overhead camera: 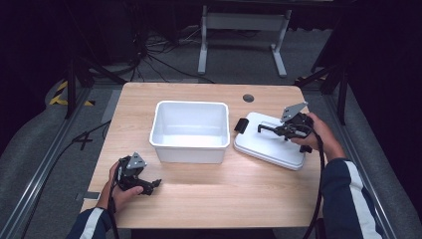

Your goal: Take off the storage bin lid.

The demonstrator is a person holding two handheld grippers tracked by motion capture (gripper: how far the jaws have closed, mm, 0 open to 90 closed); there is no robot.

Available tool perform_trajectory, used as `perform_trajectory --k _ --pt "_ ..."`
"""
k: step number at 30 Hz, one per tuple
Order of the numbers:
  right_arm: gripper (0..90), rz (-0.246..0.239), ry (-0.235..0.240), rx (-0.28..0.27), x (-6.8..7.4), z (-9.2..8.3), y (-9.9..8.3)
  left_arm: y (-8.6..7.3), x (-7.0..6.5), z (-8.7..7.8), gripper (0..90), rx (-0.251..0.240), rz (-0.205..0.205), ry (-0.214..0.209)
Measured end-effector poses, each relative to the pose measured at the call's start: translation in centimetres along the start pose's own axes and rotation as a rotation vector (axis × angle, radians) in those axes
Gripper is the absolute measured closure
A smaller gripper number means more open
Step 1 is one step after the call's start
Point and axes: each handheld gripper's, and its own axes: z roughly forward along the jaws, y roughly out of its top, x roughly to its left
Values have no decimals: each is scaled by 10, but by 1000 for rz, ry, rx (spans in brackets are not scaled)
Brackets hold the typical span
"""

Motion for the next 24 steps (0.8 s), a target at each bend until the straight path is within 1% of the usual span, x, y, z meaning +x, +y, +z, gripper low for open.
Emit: perform_trajectory --k 5,8,12,17,20,24 --pt "841 14 2 -2 0 3 -2 0 0 0 6 0 0 0" --pt "840 16 9 4 -1 5 -4 0 0 0 6 0 0 0" --pt "836 17 5 15 -2 8 -6 0 0 0 6 0 0 0" --pt "830 30 7 23 -2 10 -8 0 0 0 5 0 0 0" --pt "827 45 5 1 -3 9 -9 0 0 0 6 0 0 0" --pt "811 51 2 -2 -3 9 -10 0 0 0 6 0 0 0"
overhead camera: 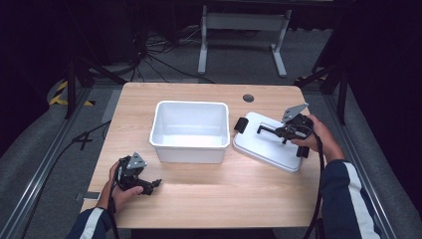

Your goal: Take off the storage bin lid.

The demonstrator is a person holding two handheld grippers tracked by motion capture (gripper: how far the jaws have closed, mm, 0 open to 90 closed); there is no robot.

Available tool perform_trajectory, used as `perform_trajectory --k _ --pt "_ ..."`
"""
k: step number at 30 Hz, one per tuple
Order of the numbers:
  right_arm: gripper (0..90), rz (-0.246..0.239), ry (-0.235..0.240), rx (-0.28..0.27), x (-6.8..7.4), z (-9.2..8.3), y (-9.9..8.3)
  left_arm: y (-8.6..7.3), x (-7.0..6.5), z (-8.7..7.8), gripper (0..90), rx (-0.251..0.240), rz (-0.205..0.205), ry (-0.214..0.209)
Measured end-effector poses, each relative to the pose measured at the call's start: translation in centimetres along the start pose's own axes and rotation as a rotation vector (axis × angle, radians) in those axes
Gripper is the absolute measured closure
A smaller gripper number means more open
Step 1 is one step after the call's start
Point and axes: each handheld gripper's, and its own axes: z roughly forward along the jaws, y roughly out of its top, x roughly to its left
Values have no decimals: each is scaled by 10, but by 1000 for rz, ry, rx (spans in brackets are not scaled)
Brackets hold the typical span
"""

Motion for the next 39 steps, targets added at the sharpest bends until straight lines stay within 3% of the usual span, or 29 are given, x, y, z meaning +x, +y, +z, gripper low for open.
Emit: perform_trajectory --k 10,22,26,33,39 --pt "740 22 -16 -21 2 -5 1 0 0 0 6 0 0 0" --pt "637 105 -53 -64 10 -23 -7 0 0 0 6 0 1 -2" --pt "578 126 -79 -55 20 -33 -13 0 0 0 6 -2 4 -4" --pt "495 175 -119 -101 46 -51 -34 0 0 0 6 -2 13 -9" --pt "462 174 -139 -117 72 -66 -55 0 1 0 5 -1 22 -24"
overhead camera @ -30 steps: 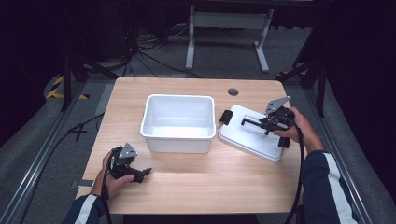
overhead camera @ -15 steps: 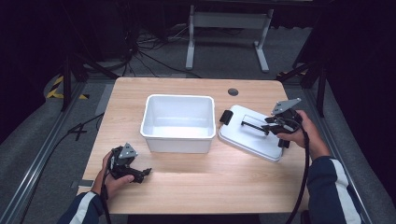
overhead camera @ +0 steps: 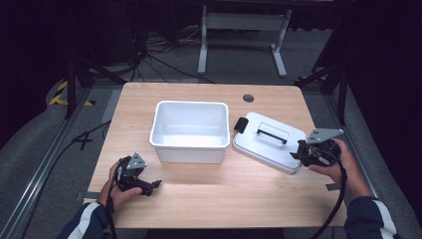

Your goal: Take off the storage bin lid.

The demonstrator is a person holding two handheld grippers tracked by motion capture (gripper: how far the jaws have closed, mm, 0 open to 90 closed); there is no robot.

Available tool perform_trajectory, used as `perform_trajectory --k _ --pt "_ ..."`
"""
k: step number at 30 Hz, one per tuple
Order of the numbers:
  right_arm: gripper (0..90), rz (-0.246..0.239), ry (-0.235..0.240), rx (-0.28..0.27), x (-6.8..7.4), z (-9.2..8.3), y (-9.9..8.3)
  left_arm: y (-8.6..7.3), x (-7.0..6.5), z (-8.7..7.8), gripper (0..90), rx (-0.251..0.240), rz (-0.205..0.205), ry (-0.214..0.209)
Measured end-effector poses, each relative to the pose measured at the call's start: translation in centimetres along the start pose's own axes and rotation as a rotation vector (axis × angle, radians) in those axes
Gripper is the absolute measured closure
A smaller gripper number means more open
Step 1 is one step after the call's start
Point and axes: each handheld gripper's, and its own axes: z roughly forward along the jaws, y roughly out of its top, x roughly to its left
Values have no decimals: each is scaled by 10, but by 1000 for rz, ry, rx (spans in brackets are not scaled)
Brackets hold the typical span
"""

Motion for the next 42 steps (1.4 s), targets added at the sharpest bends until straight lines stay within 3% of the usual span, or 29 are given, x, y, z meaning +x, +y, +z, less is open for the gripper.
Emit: perform_trajectory --k 7,11,22,24,28,42 --pt "417 12 -16 -32 17 -15 -30 1 1 1 2 2 12 -10" --pt "395 8 -15 -44 26 -12 -50 1 1 1 2 6 14 -17" --pt "315 158 34 -36 38 13 -102 2 0 1 4 10 12 -10" --pt "286 215 50 -64 38 17 -108 2 1 0 5 9 19 -3" --pt "212 274 50 -98 35 21 -114 2 0 1 3 10 5 -12" --pt "188 277 40 -98 35 23 -113 2 0 1 5 7 9 -12"
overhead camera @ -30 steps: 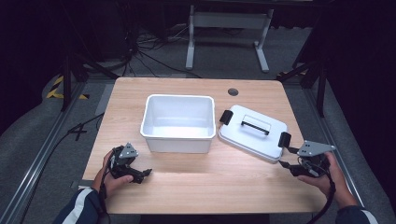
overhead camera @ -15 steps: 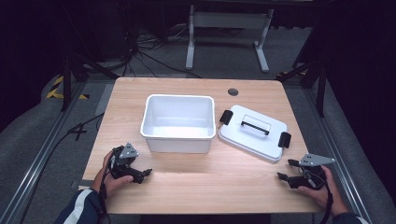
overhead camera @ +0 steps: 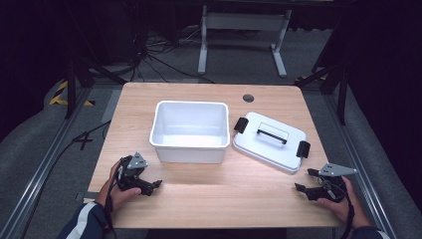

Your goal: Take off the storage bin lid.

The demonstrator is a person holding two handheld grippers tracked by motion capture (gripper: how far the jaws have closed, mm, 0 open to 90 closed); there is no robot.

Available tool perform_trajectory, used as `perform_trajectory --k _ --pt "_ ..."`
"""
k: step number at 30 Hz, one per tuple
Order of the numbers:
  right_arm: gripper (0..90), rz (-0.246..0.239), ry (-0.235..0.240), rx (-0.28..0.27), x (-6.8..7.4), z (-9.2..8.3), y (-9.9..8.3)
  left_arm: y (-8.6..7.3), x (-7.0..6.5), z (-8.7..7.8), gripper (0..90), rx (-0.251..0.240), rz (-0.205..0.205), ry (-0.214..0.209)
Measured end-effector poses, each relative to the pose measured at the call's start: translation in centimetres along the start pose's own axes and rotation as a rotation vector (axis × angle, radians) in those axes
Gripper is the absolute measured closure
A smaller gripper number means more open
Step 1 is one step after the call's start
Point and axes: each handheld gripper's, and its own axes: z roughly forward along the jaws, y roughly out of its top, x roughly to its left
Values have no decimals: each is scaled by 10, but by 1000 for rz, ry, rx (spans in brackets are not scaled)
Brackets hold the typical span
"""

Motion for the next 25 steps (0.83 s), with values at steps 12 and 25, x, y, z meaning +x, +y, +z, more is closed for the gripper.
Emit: perform_trajectory --k 12,25 --pt "183 2 -3 0 0 0 0 0 1 0 4 -1 7 -1" --pt "183 3 -1 1 0 0 0 1 1 0 1 1 11 -1"
